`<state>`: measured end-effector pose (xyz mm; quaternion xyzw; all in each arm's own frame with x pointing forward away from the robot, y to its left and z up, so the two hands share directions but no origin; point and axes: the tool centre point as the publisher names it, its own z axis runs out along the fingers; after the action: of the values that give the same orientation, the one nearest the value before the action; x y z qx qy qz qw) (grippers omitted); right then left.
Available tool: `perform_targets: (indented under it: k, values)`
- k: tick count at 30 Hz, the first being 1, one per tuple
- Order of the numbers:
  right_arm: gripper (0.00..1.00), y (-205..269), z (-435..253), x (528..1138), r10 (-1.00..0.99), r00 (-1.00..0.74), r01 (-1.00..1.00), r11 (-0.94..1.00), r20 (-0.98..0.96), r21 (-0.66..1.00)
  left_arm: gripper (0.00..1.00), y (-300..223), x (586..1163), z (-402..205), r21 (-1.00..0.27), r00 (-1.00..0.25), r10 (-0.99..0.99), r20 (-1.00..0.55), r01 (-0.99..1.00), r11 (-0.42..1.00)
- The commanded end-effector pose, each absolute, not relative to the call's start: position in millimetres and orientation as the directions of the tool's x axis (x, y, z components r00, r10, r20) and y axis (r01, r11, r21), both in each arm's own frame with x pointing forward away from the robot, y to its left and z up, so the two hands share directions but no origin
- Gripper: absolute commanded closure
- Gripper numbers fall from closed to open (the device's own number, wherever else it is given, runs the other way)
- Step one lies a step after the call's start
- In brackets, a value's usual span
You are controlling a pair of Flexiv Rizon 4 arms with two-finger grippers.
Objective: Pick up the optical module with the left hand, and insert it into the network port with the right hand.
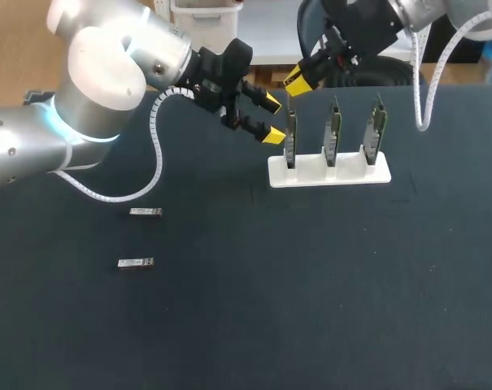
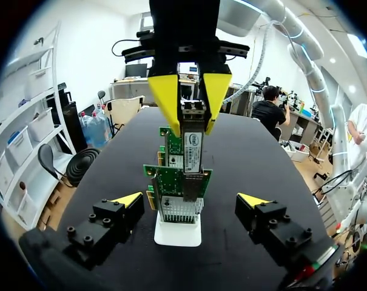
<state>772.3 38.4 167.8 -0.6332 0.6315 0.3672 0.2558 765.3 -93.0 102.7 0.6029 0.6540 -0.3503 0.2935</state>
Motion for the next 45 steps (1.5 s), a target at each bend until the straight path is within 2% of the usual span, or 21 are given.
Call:
perform_targets:
  k: [1,45]
  values:
    - [1.0,40,165,772,-0.62,-0.07,-0.988,-0.065,-0.782,0.14,0.0,-94,768,103,-0.109,-0.102,0.587,-0.803,0.994,0.025]
    - [1.0,35,169,760,-0.614,-0.028,-0.996,-0.045,-0.788,0.071,0.0,-94,768,103,-0.109,-0.102,0.587,-0.803,0.994,0.025]
